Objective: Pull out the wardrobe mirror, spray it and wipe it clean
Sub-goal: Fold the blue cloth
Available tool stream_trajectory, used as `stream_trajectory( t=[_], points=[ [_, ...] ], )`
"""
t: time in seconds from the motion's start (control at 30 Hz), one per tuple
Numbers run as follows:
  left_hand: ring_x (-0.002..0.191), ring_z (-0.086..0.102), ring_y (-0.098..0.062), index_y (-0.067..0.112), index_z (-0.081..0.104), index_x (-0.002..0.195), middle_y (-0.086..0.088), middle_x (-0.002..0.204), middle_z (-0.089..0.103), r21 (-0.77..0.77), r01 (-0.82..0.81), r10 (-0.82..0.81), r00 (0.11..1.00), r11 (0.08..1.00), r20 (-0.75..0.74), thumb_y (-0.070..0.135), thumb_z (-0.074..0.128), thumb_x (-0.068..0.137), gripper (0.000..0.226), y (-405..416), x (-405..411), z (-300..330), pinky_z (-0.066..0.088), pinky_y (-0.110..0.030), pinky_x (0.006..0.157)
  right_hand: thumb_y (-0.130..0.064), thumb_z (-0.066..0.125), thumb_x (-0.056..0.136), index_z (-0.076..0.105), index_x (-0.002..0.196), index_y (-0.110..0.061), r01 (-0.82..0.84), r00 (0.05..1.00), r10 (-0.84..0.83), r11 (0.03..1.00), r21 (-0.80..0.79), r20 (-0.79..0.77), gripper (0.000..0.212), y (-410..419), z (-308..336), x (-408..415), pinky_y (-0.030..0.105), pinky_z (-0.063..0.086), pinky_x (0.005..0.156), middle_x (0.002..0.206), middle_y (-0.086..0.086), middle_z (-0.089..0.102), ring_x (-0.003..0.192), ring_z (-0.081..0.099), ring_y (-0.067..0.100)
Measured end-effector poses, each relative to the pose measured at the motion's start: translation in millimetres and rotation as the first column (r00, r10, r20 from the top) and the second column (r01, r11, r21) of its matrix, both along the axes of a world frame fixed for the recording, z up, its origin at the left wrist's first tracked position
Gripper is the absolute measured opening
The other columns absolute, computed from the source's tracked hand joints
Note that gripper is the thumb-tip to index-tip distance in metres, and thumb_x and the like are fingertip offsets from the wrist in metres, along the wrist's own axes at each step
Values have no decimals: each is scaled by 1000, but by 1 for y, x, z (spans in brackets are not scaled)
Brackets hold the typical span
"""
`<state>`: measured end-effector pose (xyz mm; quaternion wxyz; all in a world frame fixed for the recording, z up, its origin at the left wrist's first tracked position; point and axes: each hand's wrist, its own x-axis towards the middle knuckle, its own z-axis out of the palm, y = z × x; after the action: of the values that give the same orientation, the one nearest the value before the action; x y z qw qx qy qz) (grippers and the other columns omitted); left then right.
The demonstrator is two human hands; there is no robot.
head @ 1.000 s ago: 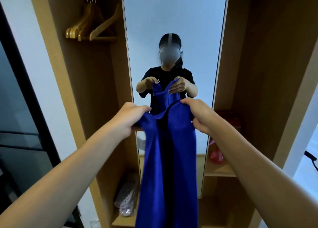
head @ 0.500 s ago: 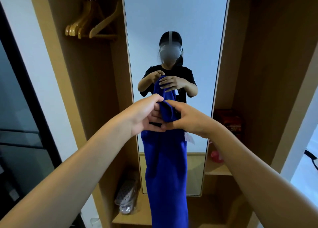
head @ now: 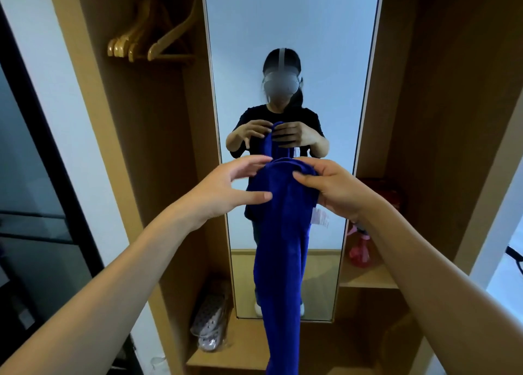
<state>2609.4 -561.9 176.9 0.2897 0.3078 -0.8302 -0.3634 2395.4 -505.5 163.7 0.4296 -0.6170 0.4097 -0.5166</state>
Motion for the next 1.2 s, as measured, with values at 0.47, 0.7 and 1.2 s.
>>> stream_trajectory(
  t=[0.47,0.7,1.2],
  points=[
    [103,53,3,31,68,91,9,108,55,-174,39,-64,988,984,-138,14,65,90,17,-1,-5,-36,48,-18,88,-10,41,103,62,122,-10,89,995,-87,996,-32,51,28,-3,-5,-6,39,56,90,113,13,68,108,65,24],
    [90,49,-2,36,59,95,8,92,60,-323,-74,38,993,943,-115,32,73,83,18,2,-21,-46,42,-25,77,-9,40,103,62,121,-10,80,997,-79,995,-56,26,28,2,-9,-10,40,55,91,116,14,66,111,64,26],
    [95,27,-9,39,54,105,22,97,50,-778,34,328,895,627,303,48,51,93,15,-13,15,-7,18,-35,85,-12,61,94,73,103,-24,303,875,-382,911,-281,-297,19,2,-6,-25,25,55,78,98,-10,70,97,65,16]
  ],
)
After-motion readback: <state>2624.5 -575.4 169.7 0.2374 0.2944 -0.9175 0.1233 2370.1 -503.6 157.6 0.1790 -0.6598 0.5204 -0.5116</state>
